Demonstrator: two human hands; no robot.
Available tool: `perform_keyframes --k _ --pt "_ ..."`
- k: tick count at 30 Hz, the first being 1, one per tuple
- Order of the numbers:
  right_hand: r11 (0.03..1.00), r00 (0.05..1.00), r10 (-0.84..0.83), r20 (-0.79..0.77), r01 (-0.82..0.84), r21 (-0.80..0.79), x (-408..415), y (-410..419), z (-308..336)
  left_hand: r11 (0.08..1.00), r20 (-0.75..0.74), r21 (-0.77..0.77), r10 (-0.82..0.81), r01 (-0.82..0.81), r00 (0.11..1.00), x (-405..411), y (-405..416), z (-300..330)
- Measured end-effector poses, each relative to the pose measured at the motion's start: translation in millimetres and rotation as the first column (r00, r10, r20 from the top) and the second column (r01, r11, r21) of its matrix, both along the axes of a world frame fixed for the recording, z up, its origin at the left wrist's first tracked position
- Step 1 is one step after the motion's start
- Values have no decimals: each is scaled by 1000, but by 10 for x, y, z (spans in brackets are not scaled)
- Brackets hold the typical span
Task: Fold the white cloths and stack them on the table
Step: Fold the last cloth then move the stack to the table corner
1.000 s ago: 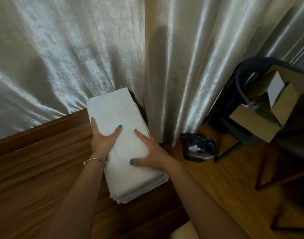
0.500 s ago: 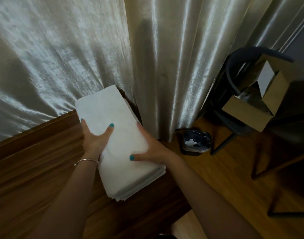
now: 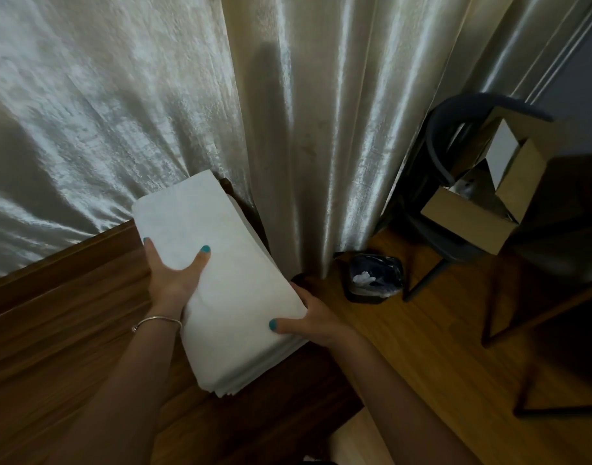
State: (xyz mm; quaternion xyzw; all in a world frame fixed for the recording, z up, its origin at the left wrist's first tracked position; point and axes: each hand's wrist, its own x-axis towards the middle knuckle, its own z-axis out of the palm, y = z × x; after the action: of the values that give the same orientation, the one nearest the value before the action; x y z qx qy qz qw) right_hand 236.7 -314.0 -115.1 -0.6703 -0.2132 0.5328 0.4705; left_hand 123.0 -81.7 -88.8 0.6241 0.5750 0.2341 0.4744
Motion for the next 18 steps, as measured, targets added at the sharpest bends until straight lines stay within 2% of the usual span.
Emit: perform_keyframes --k 4,5,7,9,11,15,18 --pt "990 991 130 -14 -130 -48 128 30 104 999 26 -30 -13 14 1000 -8 10 28" --pt "984 988 153 28 -150 -100 215 112 140 999 29 -29 -16 17 999 -3 30 62" --pt "980 983 100 156 -70 -186 414 360 256 999 9 11 -33 33 999 22 81 172" --pt "995 993 -62 104 70 -76 529 633 401 994 -85 86 -60 67 995 77 134 295" --pt "991 991 -129 33 128 41 515 958 514 984 -216 124 -99 127 971 176 176 381" --pt "998 967 -58 248 51 36 382 1677 557 967 -358 133 -158 217 920 318 208 405" --pt "998 887 58 458 -39 -52 266 1893 377 948 -473 170 -162 270 866 298 121 298"
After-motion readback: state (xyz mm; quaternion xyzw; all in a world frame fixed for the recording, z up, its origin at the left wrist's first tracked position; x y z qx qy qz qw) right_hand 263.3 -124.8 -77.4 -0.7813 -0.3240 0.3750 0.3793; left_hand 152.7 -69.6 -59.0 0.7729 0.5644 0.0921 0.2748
